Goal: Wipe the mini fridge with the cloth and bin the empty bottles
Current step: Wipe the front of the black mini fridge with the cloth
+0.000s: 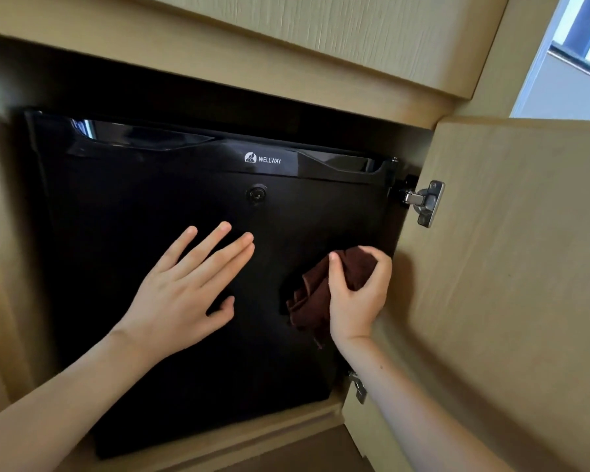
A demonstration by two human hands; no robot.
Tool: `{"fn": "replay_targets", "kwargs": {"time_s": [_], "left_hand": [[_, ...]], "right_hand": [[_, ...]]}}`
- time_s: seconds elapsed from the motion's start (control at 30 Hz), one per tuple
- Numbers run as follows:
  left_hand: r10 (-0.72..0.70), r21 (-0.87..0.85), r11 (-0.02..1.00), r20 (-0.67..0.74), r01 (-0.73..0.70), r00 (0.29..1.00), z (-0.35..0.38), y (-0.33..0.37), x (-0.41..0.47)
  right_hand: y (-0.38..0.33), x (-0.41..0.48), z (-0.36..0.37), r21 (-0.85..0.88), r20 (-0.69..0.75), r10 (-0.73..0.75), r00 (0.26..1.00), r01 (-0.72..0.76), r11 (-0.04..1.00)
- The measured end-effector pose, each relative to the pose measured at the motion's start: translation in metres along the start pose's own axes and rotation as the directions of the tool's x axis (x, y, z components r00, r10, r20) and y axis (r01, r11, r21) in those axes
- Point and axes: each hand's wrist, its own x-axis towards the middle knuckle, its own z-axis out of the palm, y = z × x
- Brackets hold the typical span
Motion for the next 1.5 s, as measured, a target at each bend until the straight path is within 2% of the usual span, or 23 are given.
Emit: {"fn": "replay_targets", "kwargs": {"time_s": [0.2, 0.37, 0.5, 0.63, 0.83, 0.97, 1.03, 1.13, 1.23, 1.27, 1.37, 1.5], "left_hand": [[0.016, 0.009, 1.0, 0.01, -0.017, 1.0, 0.001, 0.0, 0.01], [0.033, 0.016, 0.999, -0.01, -0.033, 0.999, 0.005, -0.002, 0.009], [0.018, 0.01, 1.0, -0.008, -0.018, 1.0, 0.005, 0.001, 0.009], [0.015, -0.001, 1.0, -0.008, -0.015, 1.0, 0.0, 0.002, 0.011], [0.019, 0.001, 1.0, 0.003, -0.019, 1.0, 0.001, 0.001, 0.01], [0.021, -0.008, 1.0, -0.004, -0.021, 1.0, 0.002, 0.001, 0.01], [0.017, -0.01, 1.0, -0.001, -0.017, 1.0, 0.002, 0.001, 0.01], [0.008, -0.007, 1.0, 0.008, -0.008, 1.0, -0.001, 0.002, 0.008], [0.019, -0.013, 1.0, 0.027, -0.018, 0.999, -0.005, 0.003, 0.005], [0.03, -0.02, 0.999, 0.036, -0.029, 0.999, -0.006, 0.002, 0.003], [0.061, -0.03, 0.998, 0.061, -0.06, 0.996, -0.008, -0.004, -0.01], [0.105, 0.005, 0.994, 0.101, -0.106, 0.989, -0.013, -0.017, -0.031]], "right_hand": [[-0.032, 0.061, 0.013, -0.004, -0.061, -0.046, 0.997, 0.046, 0.999], [-0.036, 0.07, 0.019, 0.08, -0.117, 0.016, 0.993, -0.007, 0.997], [-0.004, 0.022, 0.0, 0.005, -0.043, 0.045, 0.998, -0.045, 0.999], [0.012, -0.02, -0.017, -0.124, 0.067, 0.157, 0.985, -0.148, 0.981], [-0.03, 0.06, 0.006, -0.066, -0.03, -0.063, 0.998, 0.061, 0.996], [-0.026, 0.061, 0.01, -0.036, -0.062, -0.072, 0.995, 0.07, 0.997], [-0.012, 0.041, 0.003, -0.063, -0.017, -0.077, 0.997, 0.076, 0.995], [0.018, -0.004, -0.019, -0.174, 0.131, -0.076, 0.988, 0.098, 0.98], [0.029, -0.038, -0.032, -0.282, 0.229, 0.081, 0.97, -0.014, 0.959], [0.024, -0.036, -0.03, -0.283, 0.23, 0.086, 0.969, -0.018, 0.959], [-0.009, -0.003, -0.011, -0.18, 0.217, -0.116, 0.969, 0.156, 0.971], [-0.046, 0.006, 0.027, -0.155, 0.331, -0.437, 0.837, 0.505, 0.849]]}}
